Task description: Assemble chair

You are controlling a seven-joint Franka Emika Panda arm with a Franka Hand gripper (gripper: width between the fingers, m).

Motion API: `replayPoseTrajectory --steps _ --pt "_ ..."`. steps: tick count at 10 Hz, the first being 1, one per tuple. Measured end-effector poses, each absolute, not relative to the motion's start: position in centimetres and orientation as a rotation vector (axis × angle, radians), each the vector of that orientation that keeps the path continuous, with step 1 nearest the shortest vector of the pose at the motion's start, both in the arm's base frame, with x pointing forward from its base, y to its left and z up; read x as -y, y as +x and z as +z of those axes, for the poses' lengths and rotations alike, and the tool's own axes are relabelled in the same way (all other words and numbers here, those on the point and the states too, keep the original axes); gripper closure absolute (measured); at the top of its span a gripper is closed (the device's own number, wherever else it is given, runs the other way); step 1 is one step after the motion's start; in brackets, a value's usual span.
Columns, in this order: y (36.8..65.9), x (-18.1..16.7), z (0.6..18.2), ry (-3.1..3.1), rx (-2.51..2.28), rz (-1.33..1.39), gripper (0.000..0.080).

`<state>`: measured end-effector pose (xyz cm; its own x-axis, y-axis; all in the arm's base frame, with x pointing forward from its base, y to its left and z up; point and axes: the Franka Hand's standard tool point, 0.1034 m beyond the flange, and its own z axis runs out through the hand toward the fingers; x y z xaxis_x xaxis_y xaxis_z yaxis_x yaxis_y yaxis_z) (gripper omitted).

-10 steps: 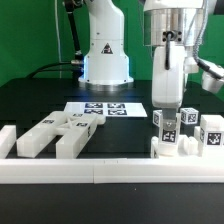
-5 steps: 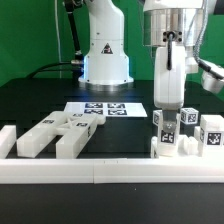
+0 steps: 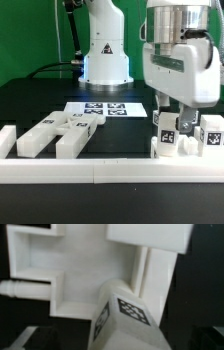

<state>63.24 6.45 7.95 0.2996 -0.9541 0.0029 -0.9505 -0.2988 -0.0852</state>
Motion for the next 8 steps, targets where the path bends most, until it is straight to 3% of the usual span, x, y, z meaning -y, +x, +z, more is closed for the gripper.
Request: replayPoseTrajectory --steps 8 --pt "63.3 -5.4 7.8 -2.978 -0.881 -0.111 0.0151"
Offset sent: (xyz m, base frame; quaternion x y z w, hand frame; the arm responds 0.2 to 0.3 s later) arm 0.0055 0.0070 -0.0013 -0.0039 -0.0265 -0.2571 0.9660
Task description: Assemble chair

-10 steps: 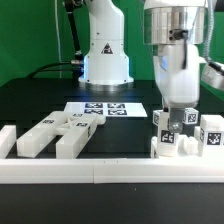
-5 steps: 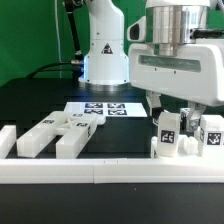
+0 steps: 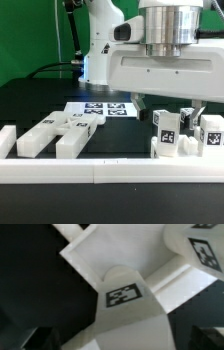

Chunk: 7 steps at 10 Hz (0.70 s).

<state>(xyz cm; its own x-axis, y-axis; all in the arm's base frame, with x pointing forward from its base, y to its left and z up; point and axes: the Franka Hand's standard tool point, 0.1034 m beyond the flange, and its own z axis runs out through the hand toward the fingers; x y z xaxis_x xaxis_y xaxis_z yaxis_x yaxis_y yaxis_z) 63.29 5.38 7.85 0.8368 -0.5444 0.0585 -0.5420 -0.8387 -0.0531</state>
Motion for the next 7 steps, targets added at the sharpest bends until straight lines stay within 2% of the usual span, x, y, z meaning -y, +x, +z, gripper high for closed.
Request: replayPoseTrajectory --steps 5,7 --pt "63.21 -5.39 7.73 -3.102 -0.46 -0.116 0.0151" --pt "63.22 -5.39 7.74 -3.101 -0.466 -0.116 0.0409"
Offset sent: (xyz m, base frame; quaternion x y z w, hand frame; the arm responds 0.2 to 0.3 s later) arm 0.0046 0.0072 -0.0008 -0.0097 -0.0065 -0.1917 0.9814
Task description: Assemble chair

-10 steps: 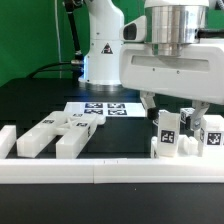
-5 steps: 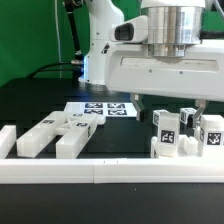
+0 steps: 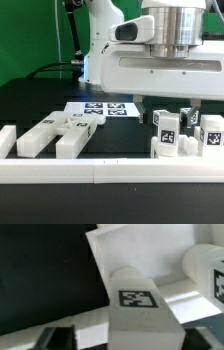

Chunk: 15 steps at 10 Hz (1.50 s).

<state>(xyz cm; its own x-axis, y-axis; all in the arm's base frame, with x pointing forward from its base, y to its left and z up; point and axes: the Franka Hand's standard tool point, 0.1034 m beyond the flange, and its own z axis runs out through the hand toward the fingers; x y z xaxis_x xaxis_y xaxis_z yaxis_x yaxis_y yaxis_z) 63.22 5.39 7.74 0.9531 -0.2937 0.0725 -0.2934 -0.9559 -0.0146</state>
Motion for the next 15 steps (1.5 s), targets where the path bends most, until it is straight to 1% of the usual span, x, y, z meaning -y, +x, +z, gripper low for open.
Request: replayPoseTrajectory --steps 1,2,3,6,9,11,14,15 --pt "63.22 -5.37 7.74 -3.098 -0.484 -0.116 0.0409" --pt "63.22 -5.36 7.73 -3.093 -0.51 -0.116 0.0509" --pt "63.22 -5.35 7.74 -3.092 -0.515 -0.116 0.0509" --pt "63.22 -5.37 7.73 -3.024 -0.793 -0.114 0.0509" --pt "63.08 -5.52 7.61 -2.877 -1.202 -0.106 0.0509" --pt "63.01 -5.96 7.53 -2.694 -1.555 -0.101 0.0509" --pt "62.99 -5.89 7.48 -2.416 -1.936 -0.096 0.0509" --pt "63.13 -5.86 7.48 -2.345 -1.998 -0.11 0.0508"
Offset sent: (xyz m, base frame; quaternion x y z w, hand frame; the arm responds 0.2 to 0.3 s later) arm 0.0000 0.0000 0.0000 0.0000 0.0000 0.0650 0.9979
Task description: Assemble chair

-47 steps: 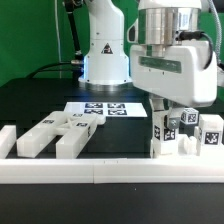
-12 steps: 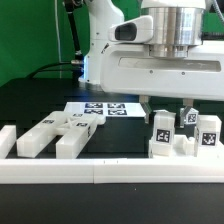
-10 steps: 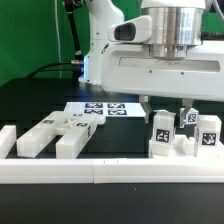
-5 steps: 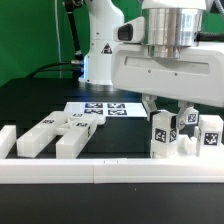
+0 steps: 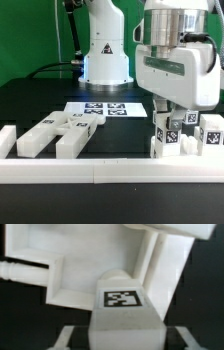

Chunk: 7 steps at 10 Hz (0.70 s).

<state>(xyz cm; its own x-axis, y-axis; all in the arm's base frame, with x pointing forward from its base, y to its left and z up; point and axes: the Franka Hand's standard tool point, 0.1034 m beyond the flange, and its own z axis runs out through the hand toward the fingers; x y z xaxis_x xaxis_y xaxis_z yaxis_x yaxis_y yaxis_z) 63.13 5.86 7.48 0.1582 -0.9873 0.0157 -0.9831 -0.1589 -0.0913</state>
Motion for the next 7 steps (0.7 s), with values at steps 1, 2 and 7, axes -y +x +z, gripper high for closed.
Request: replayPoseTrajectory --steps 1,2,7 --pt "63.15 -5.86 7.48 -2.232 -2.107 -0.099 0.0508" --pt "63.2 -5.91 7.44 -2.107 -2.216 -0.095 0.0508" --pt "63.23 -6.08 7.41 -1.816 -2.444 -0.073 0.0508"
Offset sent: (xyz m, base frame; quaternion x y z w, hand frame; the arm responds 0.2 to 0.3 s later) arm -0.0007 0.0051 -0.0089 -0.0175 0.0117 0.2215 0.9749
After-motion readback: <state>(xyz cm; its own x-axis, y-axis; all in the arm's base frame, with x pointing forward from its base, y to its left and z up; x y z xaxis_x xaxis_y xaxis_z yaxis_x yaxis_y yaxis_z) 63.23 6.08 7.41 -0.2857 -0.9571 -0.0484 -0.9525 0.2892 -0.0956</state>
